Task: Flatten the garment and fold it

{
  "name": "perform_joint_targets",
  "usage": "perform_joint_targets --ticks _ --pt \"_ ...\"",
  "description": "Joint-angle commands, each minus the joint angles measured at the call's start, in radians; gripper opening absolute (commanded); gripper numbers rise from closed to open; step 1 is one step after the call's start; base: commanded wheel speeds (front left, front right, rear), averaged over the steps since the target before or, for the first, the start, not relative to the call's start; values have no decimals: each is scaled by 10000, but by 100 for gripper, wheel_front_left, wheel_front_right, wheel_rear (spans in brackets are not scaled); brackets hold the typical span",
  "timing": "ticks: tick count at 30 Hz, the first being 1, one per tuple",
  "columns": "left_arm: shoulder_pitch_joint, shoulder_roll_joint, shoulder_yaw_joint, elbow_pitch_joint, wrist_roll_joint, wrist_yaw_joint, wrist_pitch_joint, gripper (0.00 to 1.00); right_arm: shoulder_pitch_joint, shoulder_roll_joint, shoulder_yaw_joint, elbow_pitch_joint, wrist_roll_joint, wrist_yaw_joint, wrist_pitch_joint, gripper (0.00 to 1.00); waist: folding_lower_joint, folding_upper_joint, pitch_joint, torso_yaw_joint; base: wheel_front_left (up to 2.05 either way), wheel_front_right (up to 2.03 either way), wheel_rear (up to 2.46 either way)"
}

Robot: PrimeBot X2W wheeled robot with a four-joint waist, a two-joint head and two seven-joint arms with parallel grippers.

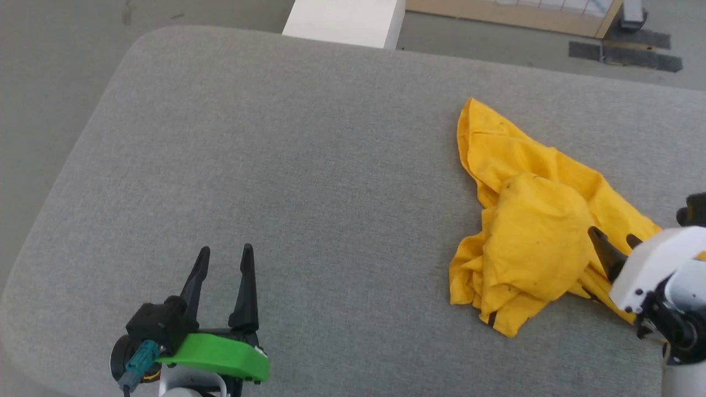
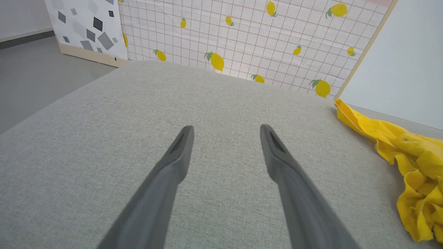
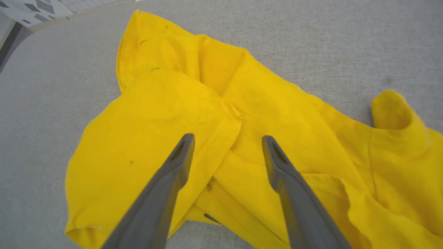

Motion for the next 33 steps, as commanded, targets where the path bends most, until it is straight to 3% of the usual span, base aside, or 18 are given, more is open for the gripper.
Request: perform_joint_targets --ticks 1,8,9,11,20,27,33 --pt "-208 5 -6 10 -39 -62 -78 100 -329 -4 72 300 -159 -13 -98 100 0 0 297 240 0 0 0" --pt "-512 -98 -106 169 -7 -151 -118 100 -1136 -3 -167 1983 -666 -13 -102 100 0 0 552 443 0 0 0" --pt "-547 -112 -117 199 -2 -158 -123 100 -1252 -3 -195 2132 -695 -13 -157 59 0 0 559 460 0 0 0" --pt "-587 -134 -127 246 5 -164 -133 100 -1472 -3 -197 2257 -720 -13 -392 0 0 0 540 471 0 0 0" --pt "-422 -110 2 360 -11 -123 -168 100 -1990 -3 1185 1162 -461 -13 -709 0 0 0 -62 292 0 0 0" --pt "-154 -66 91 311 -47 -39 -179 100 -1855 -3 4075 -269 1168 -13 -408 0 0 0 -636 289 0 0 0" --pt "91 76 223 190 -101 59 -160 100 -1142 -3 6702 -26 2561 -13 -437 0 0 0 -842 579 0 0 0"
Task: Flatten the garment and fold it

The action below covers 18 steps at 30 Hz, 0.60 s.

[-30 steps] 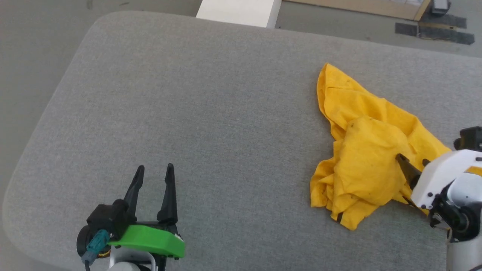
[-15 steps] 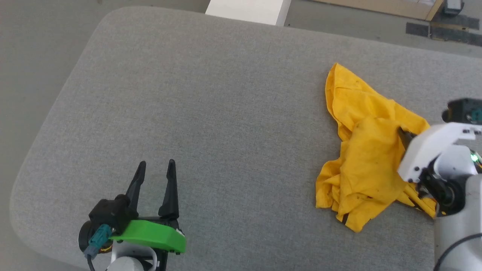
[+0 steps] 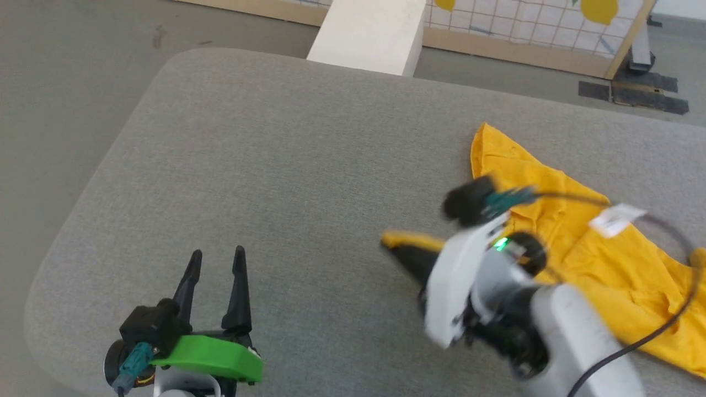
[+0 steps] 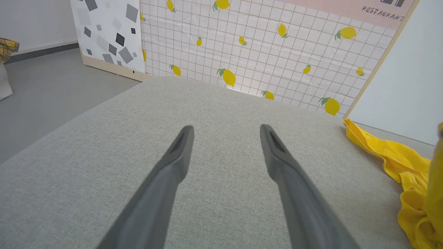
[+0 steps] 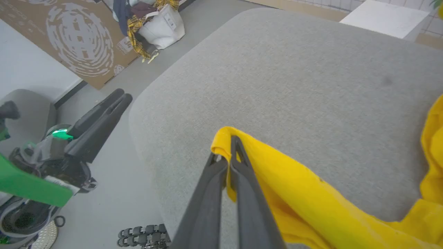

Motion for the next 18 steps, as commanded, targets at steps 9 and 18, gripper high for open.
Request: perform_joint_targets --ticks 9,18 --pt "381 103 -91 -24 -122 69 32 100 821 -9 1796 2516 149 -13 -513 100 0 0 -363 759 0 0 0" --pt "658 222 -118 -124 -120 167 95 100 285 -9 934 1471 909 -13 -1490 100 0 0 -807 314 0 0 0"
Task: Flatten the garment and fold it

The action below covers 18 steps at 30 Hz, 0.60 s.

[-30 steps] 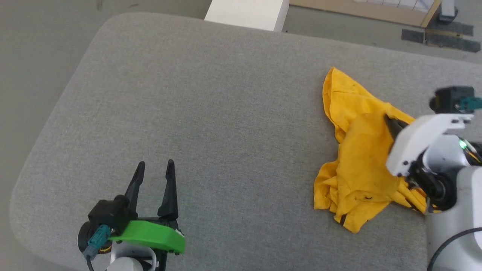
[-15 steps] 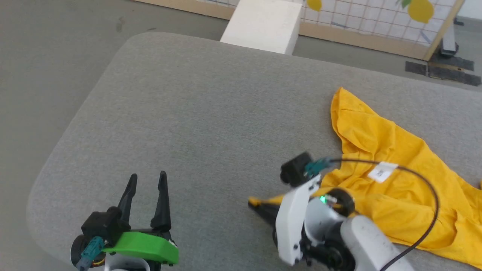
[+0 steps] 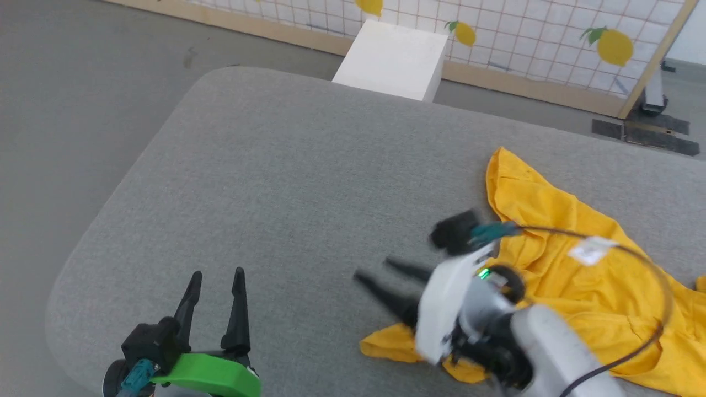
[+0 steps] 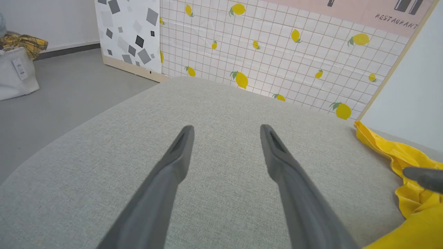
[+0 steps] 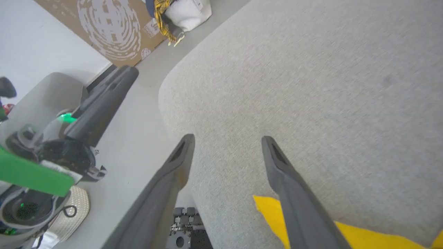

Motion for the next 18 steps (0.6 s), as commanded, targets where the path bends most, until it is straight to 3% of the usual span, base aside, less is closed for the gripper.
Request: perform_joint_targets --ticks 1,11,18 --pt "104 55 -11 -74 -41 55 37 100 -159 -24 -463 -229 -220 -13 -347 100 0 0 -133 -255 0 0 0" --pt "174 190 6 -453 4 148 58 100 1528 -24 -4645 -2771 -3694 -13 -2325 100 0 0 90 -1254 0 0 0" --pt "118 278 -78 -766 178 -181 -77 100 3497 -24 -6671 -3802 -4801 -13 -3806 100 0 0 351 -1879 0 0 0"
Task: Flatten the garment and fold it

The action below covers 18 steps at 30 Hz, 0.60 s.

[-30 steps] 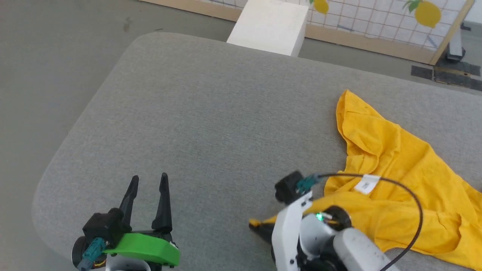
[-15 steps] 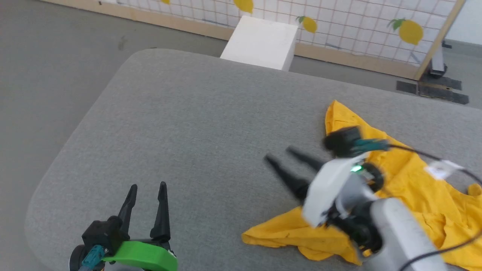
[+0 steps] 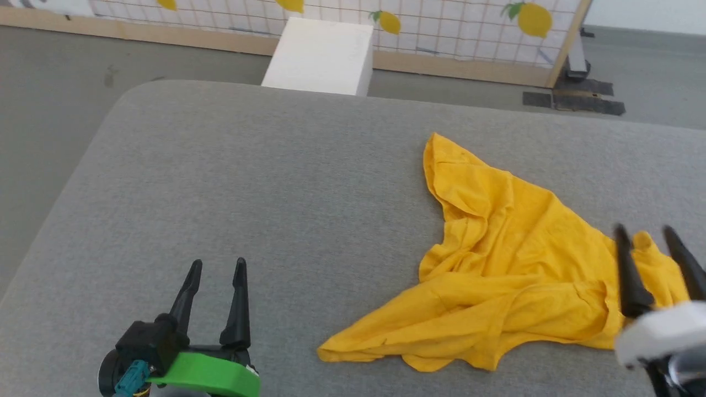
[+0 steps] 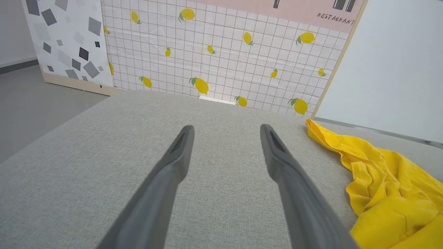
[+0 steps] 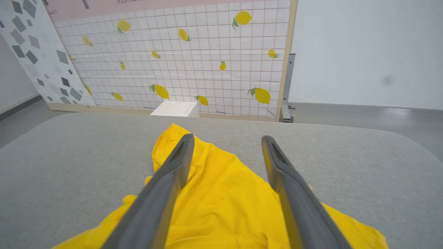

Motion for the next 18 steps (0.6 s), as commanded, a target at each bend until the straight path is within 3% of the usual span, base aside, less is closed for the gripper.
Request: perform_joint_targets --ticks 1,4,10,15,18 --pt "51 49 -19 -61 60 -92 -68 100 415 -3 -289 -15 -69 -13 -372 100 0 -1 217 -317 0 0 0" --pt "132 8 29 -60 186 -94 -101 100 1129 -3 -937 404 450 -13 -1032 100 0 -1 320 -524 0 0 0" --pt "-88 0 113 -31 296 -75 -87 100 1397 -3 -1212 1043 1006 -13 -1786 100 0 -1 552 -1005 0 0 0" --pt "-2114 518 -515 -31 763 -783 1081 100 834 -3 -1308 1007 966 -13 -1893 100 0 -1 932 -1208 0 0 0" --pt "-3518 464 -1054 162 862 -1259 2095 100 664 -3 -1380 948 1018 -13 -1883 100 0 -1 1183 -1193 0 0 0"
